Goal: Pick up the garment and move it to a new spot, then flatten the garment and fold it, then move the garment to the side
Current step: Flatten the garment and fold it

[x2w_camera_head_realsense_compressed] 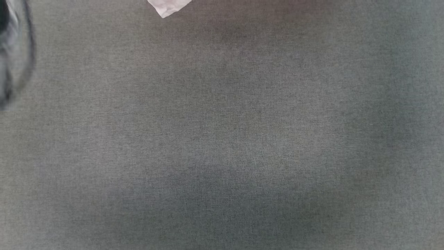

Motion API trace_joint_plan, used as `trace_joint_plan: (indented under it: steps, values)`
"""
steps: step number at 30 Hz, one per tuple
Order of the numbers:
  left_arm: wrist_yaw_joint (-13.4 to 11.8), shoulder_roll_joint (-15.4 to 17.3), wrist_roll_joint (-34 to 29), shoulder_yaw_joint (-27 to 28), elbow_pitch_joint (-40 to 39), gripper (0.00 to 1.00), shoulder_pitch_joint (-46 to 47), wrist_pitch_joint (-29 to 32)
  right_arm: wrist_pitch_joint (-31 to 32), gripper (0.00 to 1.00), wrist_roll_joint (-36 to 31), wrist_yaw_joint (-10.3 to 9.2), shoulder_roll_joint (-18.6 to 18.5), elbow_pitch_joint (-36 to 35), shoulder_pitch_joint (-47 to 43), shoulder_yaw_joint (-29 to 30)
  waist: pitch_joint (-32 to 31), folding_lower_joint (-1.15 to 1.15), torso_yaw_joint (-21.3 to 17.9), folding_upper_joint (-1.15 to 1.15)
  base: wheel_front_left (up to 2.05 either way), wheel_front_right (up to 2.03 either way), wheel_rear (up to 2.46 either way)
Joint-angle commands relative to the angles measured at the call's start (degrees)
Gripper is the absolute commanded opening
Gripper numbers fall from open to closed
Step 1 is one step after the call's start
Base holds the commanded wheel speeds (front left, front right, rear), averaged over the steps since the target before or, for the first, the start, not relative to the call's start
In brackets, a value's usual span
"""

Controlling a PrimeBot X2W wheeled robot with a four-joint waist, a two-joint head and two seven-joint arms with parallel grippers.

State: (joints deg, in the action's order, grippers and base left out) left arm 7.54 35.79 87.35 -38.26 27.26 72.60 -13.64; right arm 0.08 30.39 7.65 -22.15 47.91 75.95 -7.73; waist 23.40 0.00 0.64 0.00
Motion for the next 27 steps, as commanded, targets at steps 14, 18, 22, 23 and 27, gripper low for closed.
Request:
trace_joint_plan:
  steps: [14, 18, 22, 23, 27]
  values:
    - [-0.14, 3.22, 0.51, -1.16, -20.76, 0.0, -43.57, -1.59, 6.39, 0.0, 12.43, -0.22, -10.44, -19.52, -38.27, -5.74, -6.31, 0.0, 1.78, 0.0, 0.0, 0.0, 0.0]
    - [-0.13, 3.11, -2.29, 0.13, -24.28, 0.0, -51.78, -1.58, 8.19, 0.0, 13.61, -0.21, -11.59, -25.68, -47.73, -3.76, -7.69, 0.0, 2.12, 0.0, 0.0, 0.0, 0.0]
    - [-0.13, 2.4, -4.21, 3.67, -29.07, 0.0, -60.97, -1.59, 10.39, 0.0, 14.42, -0.22, -11.24, -32.97, -59.78, 1.64, -9.17, 0.0, 2.68, 0.0, 0.0, 0.0, 0.0]
    - [-0.13, 2.65, -4.58, 3.83, -30.45, 0.0, -63.19, -1.58, 11.1, 0.0, 14.37, -0.22, -10.73, -34.8, -62.74, 3.0, -9.43, 0.0, 2.85, 0.0, 0.0, 0.0, 0.0]
    - [-0.13, 4.59, -5.53, 4.15, -36.05, 0.0, -70.31, -1.6, 14.07, 0.0, 13.56, -0.21, -8.11, -42.58, -73.28, 9.11, -9.74, 0.0, 3.21, 0.0, 0.0, 0.0, 0.0]
